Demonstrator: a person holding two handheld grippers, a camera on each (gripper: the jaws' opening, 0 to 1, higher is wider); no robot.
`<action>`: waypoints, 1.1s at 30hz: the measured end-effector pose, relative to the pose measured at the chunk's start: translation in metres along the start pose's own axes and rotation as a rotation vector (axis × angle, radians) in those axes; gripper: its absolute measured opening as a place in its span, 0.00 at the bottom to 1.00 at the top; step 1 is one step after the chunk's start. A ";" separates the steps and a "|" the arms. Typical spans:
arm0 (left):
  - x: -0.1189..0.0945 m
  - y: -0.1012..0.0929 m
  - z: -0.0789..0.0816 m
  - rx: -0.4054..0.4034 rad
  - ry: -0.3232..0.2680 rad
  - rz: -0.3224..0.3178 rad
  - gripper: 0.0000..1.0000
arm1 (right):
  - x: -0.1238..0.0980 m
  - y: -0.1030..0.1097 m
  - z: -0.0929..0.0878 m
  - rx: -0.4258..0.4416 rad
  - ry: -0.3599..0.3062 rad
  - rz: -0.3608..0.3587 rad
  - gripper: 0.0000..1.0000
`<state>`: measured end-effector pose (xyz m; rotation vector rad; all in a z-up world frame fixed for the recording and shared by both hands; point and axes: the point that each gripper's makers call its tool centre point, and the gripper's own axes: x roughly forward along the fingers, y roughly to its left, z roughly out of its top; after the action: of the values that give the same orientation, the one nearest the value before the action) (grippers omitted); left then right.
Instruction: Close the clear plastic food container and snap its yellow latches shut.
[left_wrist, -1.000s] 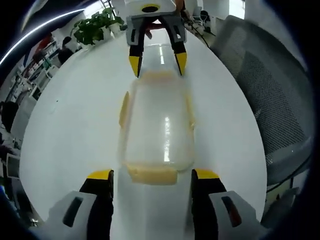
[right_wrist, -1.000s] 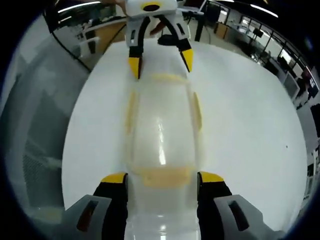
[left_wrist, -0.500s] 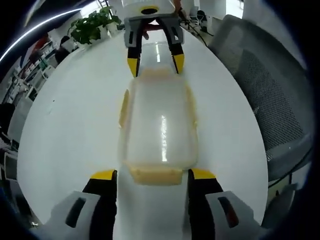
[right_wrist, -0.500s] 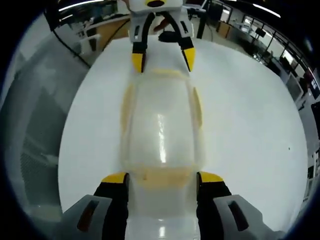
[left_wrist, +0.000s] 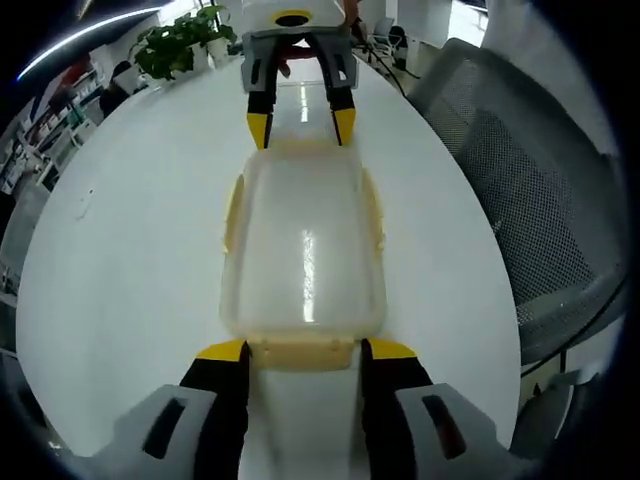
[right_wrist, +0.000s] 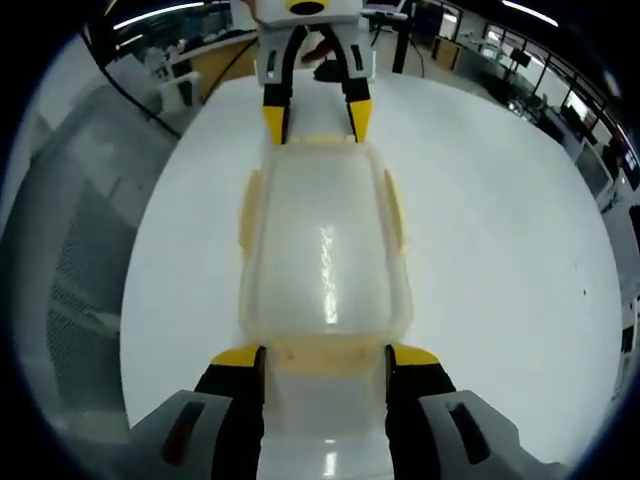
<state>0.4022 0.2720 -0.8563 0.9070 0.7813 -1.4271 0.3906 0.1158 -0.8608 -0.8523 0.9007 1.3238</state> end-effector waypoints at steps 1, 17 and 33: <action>-0.001 -0.001 -0.001 0.017 -0.001 -0.005 0.41 | 0.000 0.000 0.000 0.002 0.003 0.002 0.40; 0.001 -0.002 -0.001 0.011 0.047 -0.021 0.40 | 0.000 0.001 -0.001 -0.036 0.039 0.024 0.40; 0.001 -0.003 -0.001 -0.006 0.059 -0.003 0.38 | 0.001 -0.001 -0.001 -0.004 0.051 0.014 0.37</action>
<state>0.3994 0.2728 -0.8580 0.9479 0.8311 -1.4052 0.3921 0.1149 -0.8619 -0.8876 0.9456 1.3218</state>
